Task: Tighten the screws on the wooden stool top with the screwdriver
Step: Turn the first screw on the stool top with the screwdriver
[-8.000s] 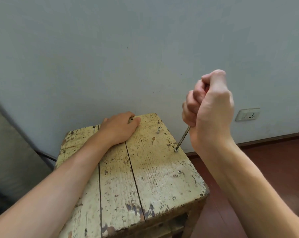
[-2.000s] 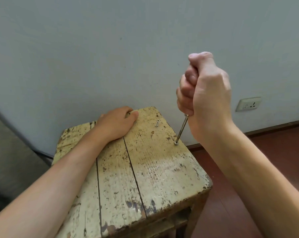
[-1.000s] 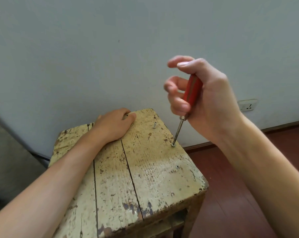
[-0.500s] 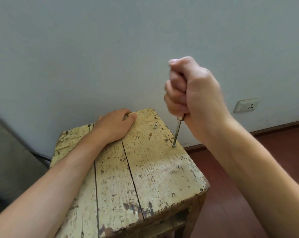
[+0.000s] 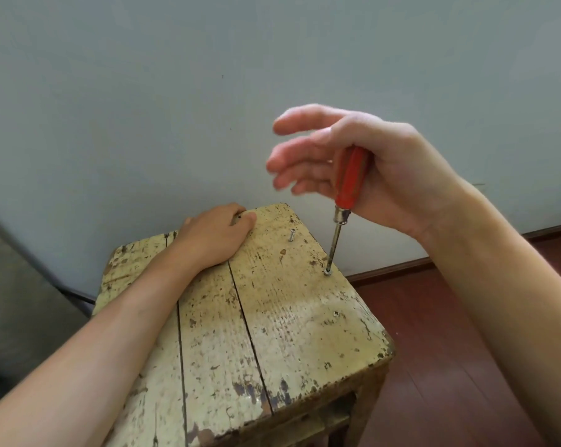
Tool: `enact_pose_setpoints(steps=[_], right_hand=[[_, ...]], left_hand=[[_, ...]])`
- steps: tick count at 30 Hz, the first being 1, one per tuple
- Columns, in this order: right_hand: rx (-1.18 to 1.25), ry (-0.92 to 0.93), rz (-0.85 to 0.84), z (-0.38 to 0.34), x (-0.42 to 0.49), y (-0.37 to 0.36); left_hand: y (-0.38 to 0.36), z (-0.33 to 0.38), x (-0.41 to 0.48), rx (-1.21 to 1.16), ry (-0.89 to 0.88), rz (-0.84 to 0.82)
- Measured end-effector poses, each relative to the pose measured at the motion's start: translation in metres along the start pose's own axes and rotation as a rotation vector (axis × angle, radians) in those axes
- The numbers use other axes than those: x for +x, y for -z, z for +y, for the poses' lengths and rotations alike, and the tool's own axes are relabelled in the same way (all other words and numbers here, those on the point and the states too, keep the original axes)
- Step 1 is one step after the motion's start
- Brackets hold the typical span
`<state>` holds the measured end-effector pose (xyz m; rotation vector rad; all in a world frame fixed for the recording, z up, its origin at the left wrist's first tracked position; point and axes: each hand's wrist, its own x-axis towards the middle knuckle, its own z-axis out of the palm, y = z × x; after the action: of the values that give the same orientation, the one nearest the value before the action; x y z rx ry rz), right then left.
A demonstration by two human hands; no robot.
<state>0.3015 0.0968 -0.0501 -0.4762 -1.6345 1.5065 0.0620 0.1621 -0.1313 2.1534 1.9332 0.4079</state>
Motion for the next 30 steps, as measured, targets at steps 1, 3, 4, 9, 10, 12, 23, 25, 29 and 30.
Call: enact_pose_setpoints(steps=[1,3,4,9,10,12,23,25,29,30], right_hand=[[-0.016,-0.026,-0.074,-0.001,0.000,-0.003],[-0.045,-0.037,-0.121,0.002,0.001,-0.009],[-0.057,-0.022,-0.081,0.003,0.001,-0.012],[0.038,0.053,0.346,0.010,-0.001,-0.025],[0.053,0.086,0.480,0.012,0.000,-0.030],[0.057,0.160,0.727,0.016,-0.001,-0.039],[0.097,-0.040,0.173,0.004,-0.007,-0.008],[0.078,-0.031,0.046,0.002,-0.005,-0.005],[0.087,0.012,-0.107,0.005,-0.003,-0.015],[0.093,0.026,-0.085,0.007,-0.003,-0.018]], left_hand=[[0.000,-0.001,0.000,-0.002,-0.003,-0.001],[-0.001,-0.002,0.000,-0.006,0.000,-0.007],[-0.001,-0.002,0.000,-0.003,0.003,-0.006],[0.000,0.000,-0.001,-0.002,0.009,-0.003],[0.000,0.000,-0.001,-0.004,0.009,-0.007],[0.001,-0.001,-0.002,-0.002,0.007,-0.010],[0.001,0.001,0.000,0.002,0.007,0.005],[0.000,0.000,0.000,-0.001,0.003,0.004],[0.000,-0.002,0.001,-0.007,-0.011,-0.008],[0.000,-0.003,0.001,-0.009,-0.007,-0.005]])
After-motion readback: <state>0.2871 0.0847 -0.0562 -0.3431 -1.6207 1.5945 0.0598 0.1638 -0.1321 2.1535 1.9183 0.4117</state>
